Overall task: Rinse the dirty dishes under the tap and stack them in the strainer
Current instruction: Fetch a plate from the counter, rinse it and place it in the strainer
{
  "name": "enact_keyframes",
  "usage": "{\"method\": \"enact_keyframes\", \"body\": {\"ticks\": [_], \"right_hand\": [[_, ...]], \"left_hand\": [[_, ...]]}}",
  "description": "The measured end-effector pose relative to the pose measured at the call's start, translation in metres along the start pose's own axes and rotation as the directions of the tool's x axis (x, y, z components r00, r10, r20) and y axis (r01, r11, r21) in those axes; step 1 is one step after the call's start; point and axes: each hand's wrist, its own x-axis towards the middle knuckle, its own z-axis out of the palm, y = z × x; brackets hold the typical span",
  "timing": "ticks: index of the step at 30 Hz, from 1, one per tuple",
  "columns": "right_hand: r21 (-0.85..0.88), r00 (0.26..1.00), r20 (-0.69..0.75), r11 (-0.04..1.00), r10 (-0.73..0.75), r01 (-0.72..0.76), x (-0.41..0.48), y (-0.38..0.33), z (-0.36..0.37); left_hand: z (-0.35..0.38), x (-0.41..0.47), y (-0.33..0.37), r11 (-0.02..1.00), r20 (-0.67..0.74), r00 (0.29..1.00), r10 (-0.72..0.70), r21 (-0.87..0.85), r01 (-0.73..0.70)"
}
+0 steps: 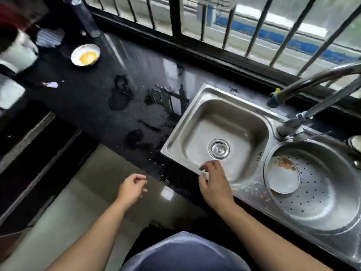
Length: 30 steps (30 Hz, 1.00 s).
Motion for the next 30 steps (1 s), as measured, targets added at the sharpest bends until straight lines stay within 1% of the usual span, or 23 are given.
{"method": "enact_keyframes", "body": {"ticks": [2, 3, 5, 6, 8, 9, 11, 13, 16, 19, 24, 26, 28, 30], "right_hand": [[-0.016, 0.982, 0.190, 1.000, -0.019, 0.023, -0.005, -0.049, 0.041], [-0.038, 0.953, 0.302, 0.999, -0.009, 0.022, -0.007, -0.070, 0.062], [-0.068, 0.856, 0.515, 0.997, 0.052, -0.019, -0.011, -0.104, 0.104], [-0.100, 0.803, 0.588, 0.994, 0.091, -0.040, -0.013, -0.115, 0.123], [-0.219, 0.725, 0.668, 0.975, 0.171, -0.028, -0.015, -0.130, 0.158], [-0.281, 0.702, 0.680, 0.960, 0.210, -0.016, -0.015, -0.135, 0.172], [-0.375, 0.683, 0.674, 0.927, 0.282, -0.012, -0.013, -0.141, 0.196], [-0.450, 0.681, 0.649, 0.893, 0.338, -0.015, -0.006, -0.146, 0.213], [-0.502, 0.680, 0.638, 0.865, 0.361, 0.011, 0.018, -0.161, 0.239], [-0.511, 0.664, 0.656, 0.859, 0.359, 0.041, 0.050, -0.189, 0.272], [-0.427, 0.612, 0.730, 0.902, 0.305, 0.059, 0.129, -0.265, 0.356], [-0.370, 0.571, 0.773, 0.928, 0.278, 0.048, 0.170, -0.306, 0.396], [-0.317, 0.494, 0.834, 0.946, 0.246, 0.064, 0.214, -0.350, 0.429], [-0.284, 0.444, 0.869, 0.955, 0.221, 0.081, 0.257, -0.391, 0.449]], "left_hand": [[-0.038, 0.002, -0.045, 0.990, 0.067, 0.991, -0.118, -0.065, 0.122], [-0.056, 0.001, -0.071, 0.982, 0.092, 0.982, -0.164, -0.079, 0.171], [-0.092, -0.003, -0.124, 0.956, 0.121, 0.960, -0.252, -0.120, 0.266], [-0.109, -0.005, -0.151, 0.938, 0.128, 0.946, -0.299, -0.146, 0.316], [-0.143, -0.013, -0.203, 0.881, 0.129, 0.902, -0.411, -0.199, 0.430], [-0.158, -0.017, -0.226, 0.844, 0.125, 0.875, -0.467, -0.231, 0.484], [-0.184, -0.024, -0.264, 0.781, 0.135, 0.828, -0.544, -0.282, 0.558], [-0.202, -0.022, -0.284, 0.734, 0.154, 0.800, -0.580, -0.327, 0.596], [-0.224, 0.003, -0.282, 0.695, 0.164, 0.791, -0.589, -0.396, 0.600], [-0.248, 0.051, -0.258, 0.696, 0.144, 0.824, -0.548, -0.469, 0.544], [-0.308, 0.146, -0.195, 0.718, 0.141, 0.866, -0.480, -0.503, 0.481], [-0.341, 0.180, -0.174, 0.735, 0.124, 0.873, -0.472, -0.490, 0.467], [-0.379, 0.206, -0.154, 0.749, 0.089, 0.870, -0.486, -0.471, 0.467], [-0.417, 0.229, -0.131, 0.766, 0.059, 0.866, -0.497, -0.440, 0.469]]}}
